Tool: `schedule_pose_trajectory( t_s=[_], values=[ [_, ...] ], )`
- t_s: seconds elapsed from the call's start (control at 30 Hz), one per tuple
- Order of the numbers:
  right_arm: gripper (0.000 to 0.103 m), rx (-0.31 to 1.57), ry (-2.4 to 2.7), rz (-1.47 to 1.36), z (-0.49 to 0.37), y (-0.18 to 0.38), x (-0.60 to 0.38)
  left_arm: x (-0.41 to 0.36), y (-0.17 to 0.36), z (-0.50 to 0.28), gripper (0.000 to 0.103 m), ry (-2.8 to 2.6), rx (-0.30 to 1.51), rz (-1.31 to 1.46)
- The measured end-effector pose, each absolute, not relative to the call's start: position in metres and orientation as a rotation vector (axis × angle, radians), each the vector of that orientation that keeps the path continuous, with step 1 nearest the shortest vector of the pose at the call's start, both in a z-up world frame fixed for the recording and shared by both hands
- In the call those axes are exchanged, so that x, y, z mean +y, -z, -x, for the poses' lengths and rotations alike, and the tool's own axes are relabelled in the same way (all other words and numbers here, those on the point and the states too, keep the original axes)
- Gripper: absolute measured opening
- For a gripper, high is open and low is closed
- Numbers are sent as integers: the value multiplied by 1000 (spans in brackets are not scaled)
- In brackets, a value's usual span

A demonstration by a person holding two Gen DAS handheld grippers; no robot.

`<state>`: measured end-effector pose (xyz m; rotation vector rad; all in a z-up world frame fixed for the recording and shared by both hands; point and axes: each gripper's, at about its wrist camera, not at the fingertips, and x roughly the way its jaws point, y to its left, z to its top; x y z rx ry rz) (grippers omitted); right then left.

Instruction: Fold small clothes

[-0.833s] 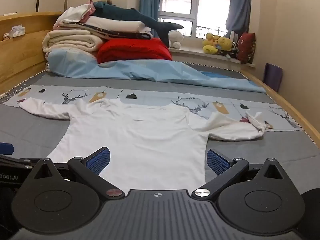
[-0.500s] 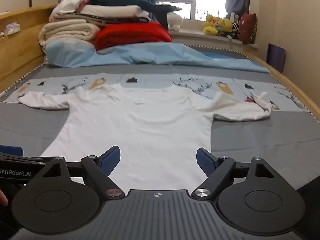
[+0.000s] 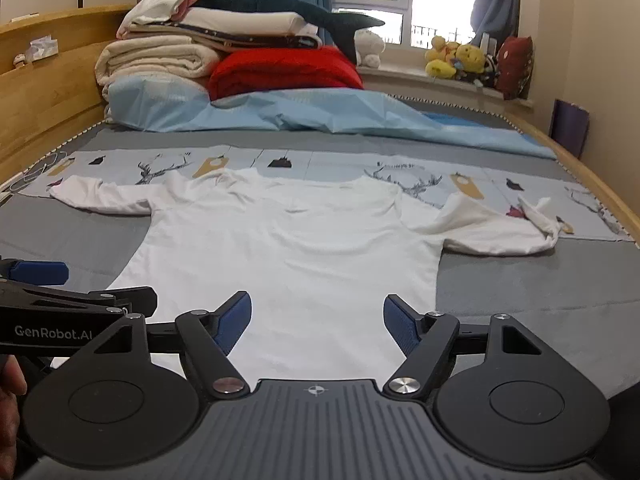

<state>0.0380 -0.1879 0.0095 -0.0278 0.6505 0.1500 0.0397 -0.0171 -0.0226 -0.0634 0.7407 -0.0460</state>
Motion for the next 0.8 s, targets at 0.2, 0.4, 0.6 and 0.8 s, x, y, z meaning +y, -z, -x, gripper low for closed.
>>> schedule_pose_trajectory(
  t_s=[0.2,0.4,0.6,0.8],
  values=[
    [66,679,-164,16,-41,-5,-185,-15,26,-44,102,73,776,93],
    [61,678,-161,20,-42,-2,-182,-15,28,-45,102,69,791,85],
    [61,698,-166,11,-46,0,-183,-16,29,-48,102,54,806,85],
    [60,694,-167,15,-45,-1,-183,-19,29,-49,102,48,808,66]
  ],
)
